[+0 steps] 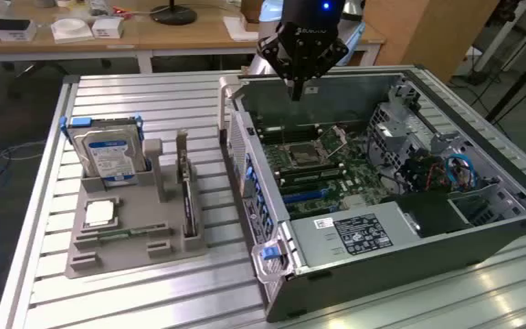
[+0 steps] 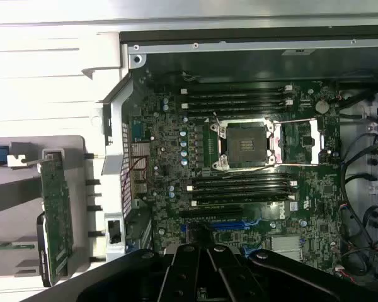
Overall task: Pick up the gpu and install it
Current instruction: 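Reach for the gpu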
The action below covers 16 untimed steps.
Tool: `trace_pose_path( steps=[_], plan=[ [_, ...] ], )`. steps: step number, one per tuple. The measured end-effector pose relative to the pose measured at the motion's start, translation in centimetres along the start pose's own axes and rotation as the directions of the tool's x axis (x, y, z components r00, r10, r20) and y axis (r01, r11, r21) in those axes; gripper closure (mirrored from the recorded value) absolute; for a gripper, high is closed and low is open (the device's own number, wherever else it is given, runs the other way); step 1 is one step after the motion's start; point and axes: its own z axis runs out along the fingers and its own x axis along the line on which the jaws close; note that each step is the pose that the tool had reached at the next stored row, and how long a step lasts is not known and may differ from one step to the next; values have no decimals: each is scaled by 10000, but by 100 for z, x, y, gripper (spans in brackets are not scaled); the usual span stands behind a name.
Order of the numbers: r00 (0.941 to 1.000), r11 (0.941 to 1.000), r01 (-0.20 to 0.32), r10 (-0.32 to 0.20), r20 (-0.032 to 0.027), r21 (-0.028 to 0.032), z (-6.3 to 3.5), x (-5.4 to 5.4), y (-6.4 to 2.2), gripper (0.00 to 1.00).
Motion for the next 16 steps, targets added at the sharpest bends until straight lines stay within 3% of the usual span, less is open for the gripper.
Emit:
trace_pose_path(
  steps=[16],
  plan=[
    [10000,10000,0,0,0,1,0,59,-4,89]
  ],
)
